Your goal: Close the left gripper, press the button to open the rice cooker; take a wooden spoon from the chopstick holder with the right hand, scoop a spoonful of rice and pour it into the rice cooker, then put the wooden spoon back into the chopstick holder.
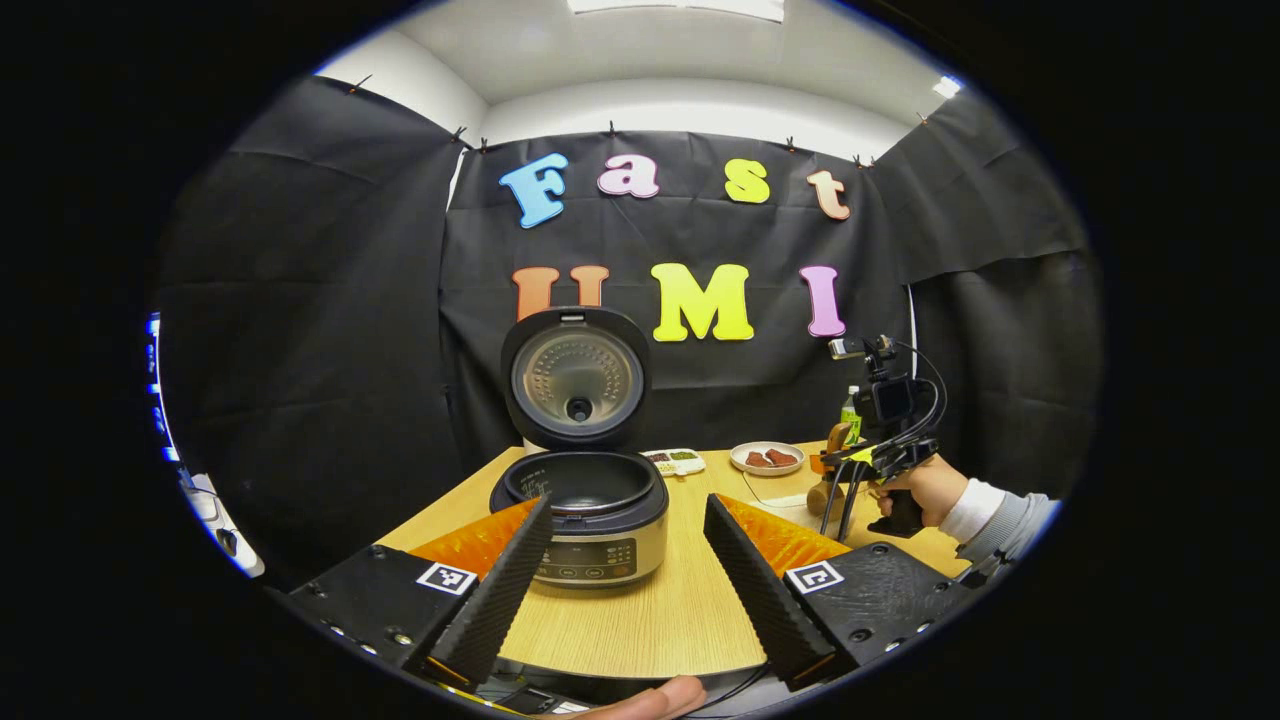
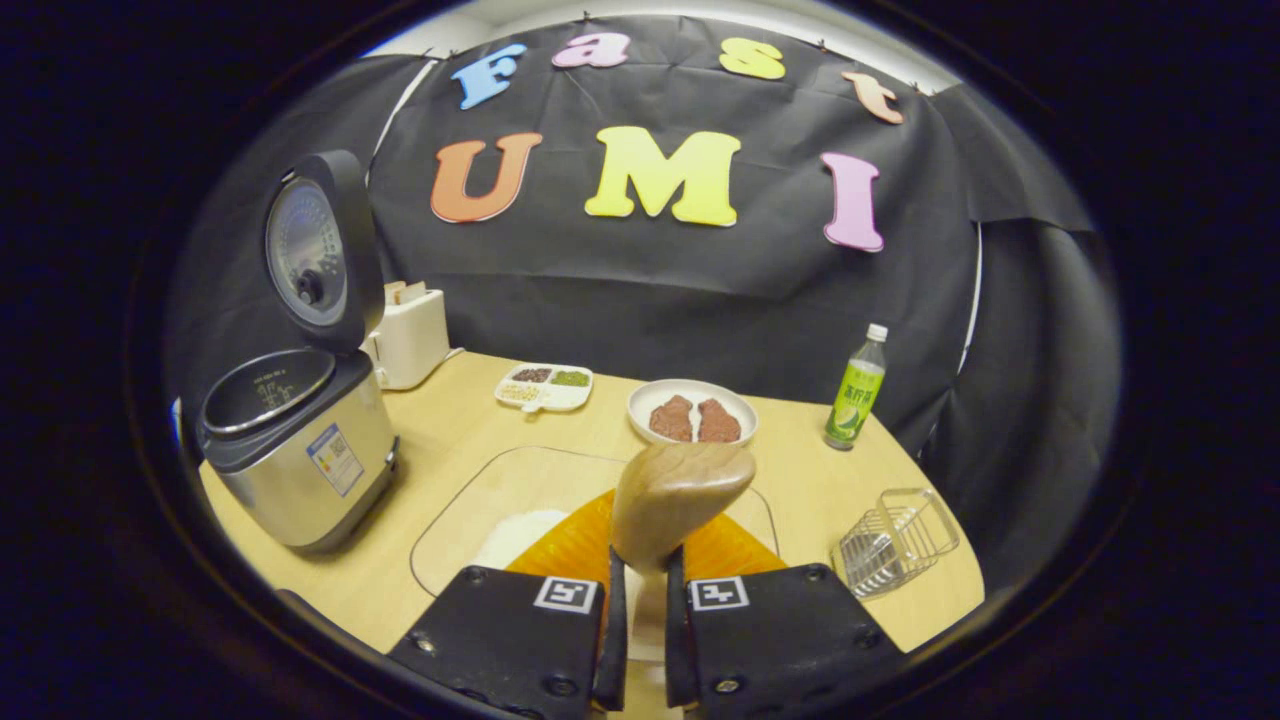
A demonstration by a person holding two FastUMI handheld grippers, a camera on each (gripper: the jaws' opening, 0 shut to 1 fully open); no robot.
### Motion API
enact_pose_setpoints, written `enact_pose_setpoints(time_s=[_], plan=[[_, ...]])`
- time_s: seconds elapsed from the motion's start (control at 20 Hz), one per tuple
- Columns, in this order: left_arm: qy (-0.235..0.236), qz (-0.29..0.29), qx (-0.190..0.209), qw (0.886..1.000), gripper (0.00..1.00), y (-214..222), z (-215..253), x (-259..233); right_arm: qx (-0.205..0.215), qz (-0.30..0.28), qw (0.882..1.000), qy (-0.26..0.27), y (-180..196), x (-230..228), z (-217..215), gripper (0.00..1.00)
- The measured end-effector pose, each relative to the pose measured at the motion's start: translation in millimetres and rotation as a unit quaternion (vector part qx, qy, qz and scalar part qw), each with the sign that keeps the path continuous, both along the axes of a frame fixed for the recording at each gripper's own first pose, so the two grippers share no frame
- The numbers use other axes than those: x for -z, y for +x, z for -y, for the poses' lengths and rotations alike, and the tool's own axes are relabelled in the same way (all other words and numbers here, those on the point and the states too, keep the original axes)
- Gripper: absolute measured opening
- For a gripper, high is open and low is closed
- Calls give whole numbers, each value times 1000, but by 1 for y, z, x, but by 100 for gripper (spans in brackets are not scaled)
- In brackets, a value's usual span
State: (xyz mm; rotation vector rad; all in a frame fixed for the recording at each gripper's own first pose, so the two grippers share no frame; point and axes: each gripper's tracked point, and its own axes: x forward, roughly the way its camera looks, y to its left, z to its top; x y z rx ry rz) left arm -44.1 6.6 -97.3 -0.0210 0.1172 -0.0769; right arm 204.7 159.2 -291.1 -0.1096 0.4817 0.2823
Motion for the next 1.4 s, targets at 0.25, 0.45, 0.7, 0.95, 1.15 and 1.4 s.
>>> enact_pose_setpoints(time_s=[0.25, 0.45, 0.7, 0.95, 1.15, 1.4], plan=[[2, 4, 1, 1000, 97, -2, -2, -3, 8, -39, 997, 67, -9, 4, -24, 20], [4, 3, -3, 1000, 97, -3, -5, -1, 14, -71, 989, 131, -12, 3, -36, 20], [-1, -2, -4, 1000, 97, -3, -9, 4, 48, -126, 955, 264, -2, 5, -22, 20], [6, -4, -8, 1000, 97, -3, -9, 5, 86, -181, 905, 375, 5, 14, -6, 19], [10, -6, -8, 1000, 97, -3, -8, 4, 87, -189, 882, 423, 7, 9, -3, 19], [11, -5, -7, 1000, 97, -4, -8, 3, 104, -170, 863, 464, 8, -2, 10, 19]])
